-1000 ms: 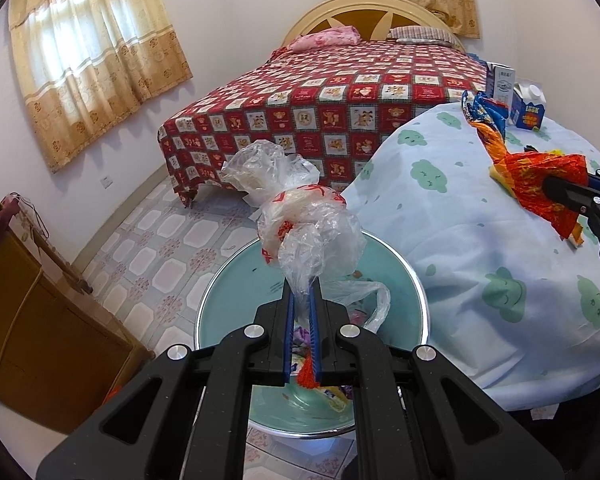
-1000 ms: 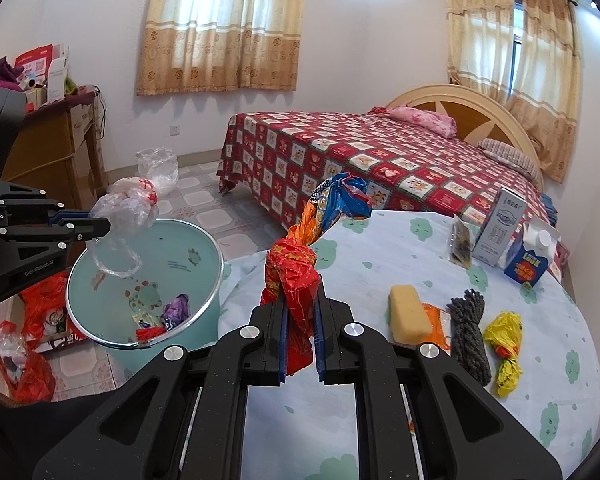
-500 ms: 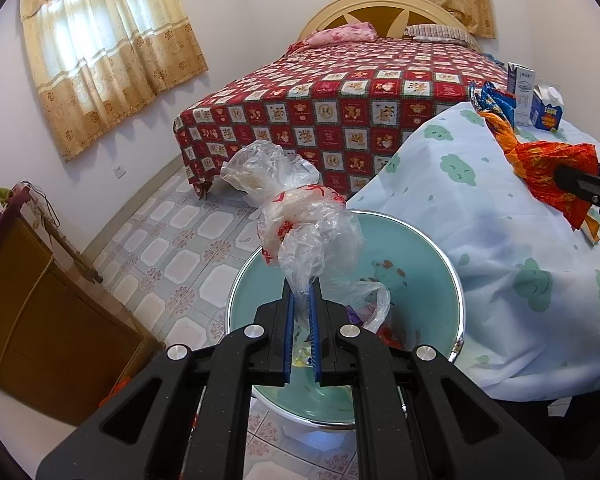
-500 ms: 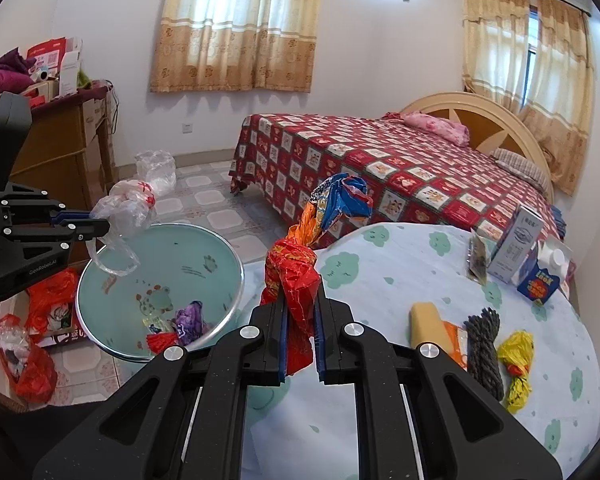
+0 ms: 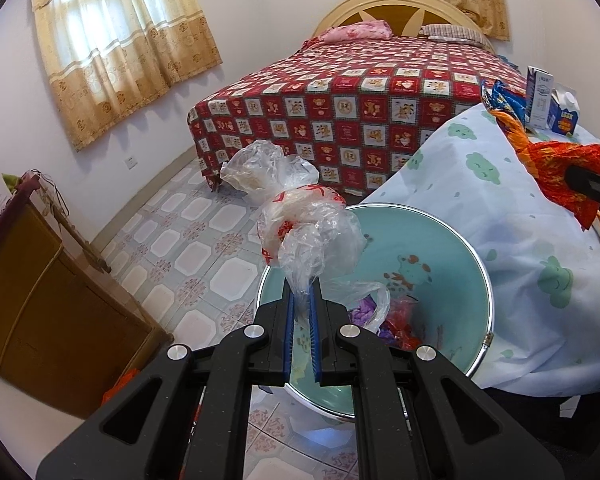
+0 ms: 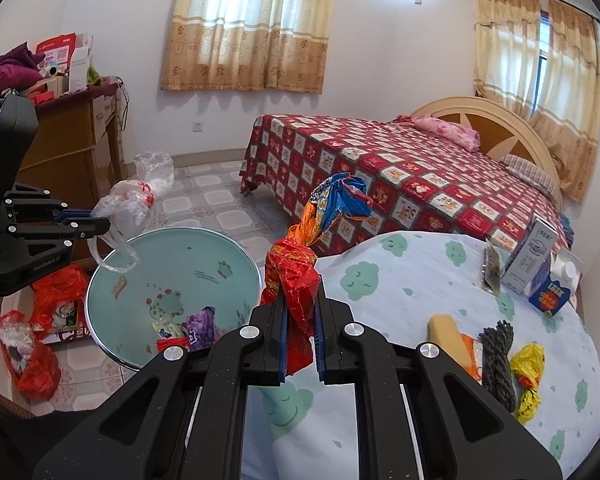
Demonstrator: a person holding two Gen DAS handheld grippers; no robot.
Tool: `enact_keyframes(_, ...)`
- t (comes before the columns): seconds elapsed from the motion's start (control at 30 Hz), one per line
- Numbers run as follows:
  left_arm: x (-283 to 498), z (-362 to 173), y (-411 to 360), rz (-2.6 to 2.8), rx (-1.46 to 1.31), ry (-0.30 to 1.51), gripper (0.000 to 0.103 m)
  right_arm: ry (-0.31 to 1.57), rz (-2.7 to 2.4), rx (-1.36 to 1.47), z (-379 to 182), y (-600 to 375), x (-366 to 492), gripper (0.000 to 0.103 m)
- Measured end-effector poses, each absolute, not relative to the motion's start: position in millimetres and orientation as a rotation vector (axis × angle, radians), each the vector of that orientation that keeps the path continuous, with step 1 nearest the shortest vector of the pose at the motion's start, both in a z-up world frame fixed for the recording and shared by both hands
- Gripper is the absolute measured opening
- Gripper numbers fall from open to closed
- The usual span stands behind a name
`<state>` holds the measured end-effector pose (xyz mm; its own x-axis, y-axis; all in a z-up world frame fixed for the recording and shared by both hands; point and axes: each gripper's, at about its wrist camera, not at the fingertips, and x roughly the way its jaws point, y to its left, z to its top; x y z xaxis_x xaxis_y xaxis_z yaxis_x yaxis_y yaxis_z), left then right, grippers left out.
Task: Collect trash
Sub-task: 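Carry the clear bag and red-blue wrapper off the table over the teal basin, then open both tools to drop the clear bag and wrapper into the basin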
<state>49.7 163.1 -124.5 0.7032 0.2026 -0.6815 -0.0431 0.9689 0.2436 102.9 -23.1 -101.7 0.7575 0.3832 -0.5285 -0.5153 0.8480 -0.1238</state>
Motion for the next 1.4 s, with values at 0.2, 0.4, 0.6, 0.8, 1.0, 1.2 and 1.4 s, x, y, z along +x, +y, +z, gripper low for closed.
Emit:
enact_keyframes(0.2, 50, -124, 171, 0.156, 0.209, 0.78, 0.007, 0.516, 0.515, -0.278, -103, -13, 104, 0.011)
enact_keyframes(0.4, 49, -127, 176, 0.165, 0.203, 0.786, 0.007, 0.517, 0.53, -0.287, -104, -6, 106, 0.011)
enact_keyframes(0.6, 50, -128, 176, 0.169, 0.196, 0.786, 0.007, 0.517, 0.54, -0.298, -102, 2, 110, 0.011)
enact_keyframes(0.8, 50, -126, 176, 0.165, 0.191, 0.782, 0.007, 0.519, 0.551, -0.309, -102, 13, 114, 0.011)
enact_keyframes(1.0, 50, -127, 176, 0.165, 0.192, 0.781, 0.007, 0.514, 0.563, -0.313, -102, 18, 112, 0.011)
enact_keyframes(1.2, 50, -126, 177, 0.162, 0.187, 0.778, 0.007, 0.514, 0.567, -0.316, -101, 19, 111, 0.011)
enact_keyframes(1.4, 50, -126, 177, 0.162, 0.189, 0.779, 0.007, 0.515, 0.567, -0.316, -101, 20, 110, 0.012)
